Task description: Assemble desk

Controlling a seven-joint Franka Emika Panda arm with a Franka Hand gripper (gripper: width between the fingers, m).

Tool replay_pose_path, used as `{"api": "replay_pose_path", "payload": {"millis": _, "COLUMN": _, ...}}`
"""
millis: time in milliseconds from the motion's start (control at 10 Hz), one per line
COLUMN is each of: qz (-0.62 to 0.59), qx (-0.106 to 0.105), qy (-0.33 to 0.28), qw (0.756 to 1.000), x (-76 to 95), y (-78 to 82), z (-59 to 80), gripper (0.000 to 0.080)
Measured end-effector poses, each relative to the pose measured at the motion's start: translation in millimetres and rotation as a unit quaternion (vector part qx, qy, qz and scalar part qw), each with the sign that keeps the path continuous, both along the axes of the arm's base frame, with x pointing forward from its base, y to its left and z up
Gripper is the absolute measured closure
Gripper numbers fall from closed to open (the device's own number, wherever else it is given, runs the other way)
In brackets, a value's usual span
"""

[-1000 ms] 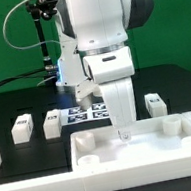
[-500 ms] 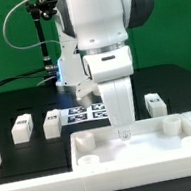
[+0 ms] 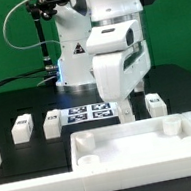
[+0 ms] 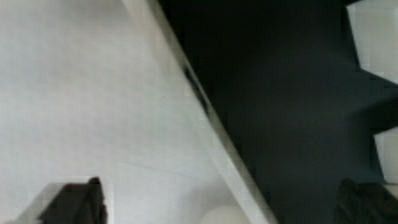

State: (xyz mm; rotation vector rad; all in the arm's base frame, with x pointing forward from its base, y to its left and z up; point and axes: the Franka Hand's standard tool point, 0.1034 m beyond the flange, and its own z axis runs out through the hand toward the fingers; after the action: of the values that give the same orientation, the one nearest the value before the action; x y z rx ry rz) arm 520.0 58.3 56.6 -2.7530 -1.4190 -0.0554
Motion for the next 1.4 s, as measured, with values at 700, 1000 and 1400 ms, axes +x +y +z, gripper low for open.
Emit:
{"api": "replay_pose_path", "payload": {"millis": 700, "qz": -0.293, "qx": 0.005, "qy": 0.024, "qw": 0.956, "x": -9.7, "y": 39.1, "z": 1.8, "gripper": 0.0151}}
{"api": "replay_pose_path", "payload": {"millis": 1000, "qz": -0.360, "qx": 0.007, "qy": 0.035, "qw": 0.932, "x": -11.6, "y": 45.7, "z": 1.3, "gripper": 0.0151}}
{"api": "replay_pose_path", "payload": {"millis": 1400, "qz": -0.415, "qx": -0.049, "qy": 0.134, "qw": 0.898, "x": -19.1, "y": 51.7, "z": -0.3, "gripper": 0.0151}}
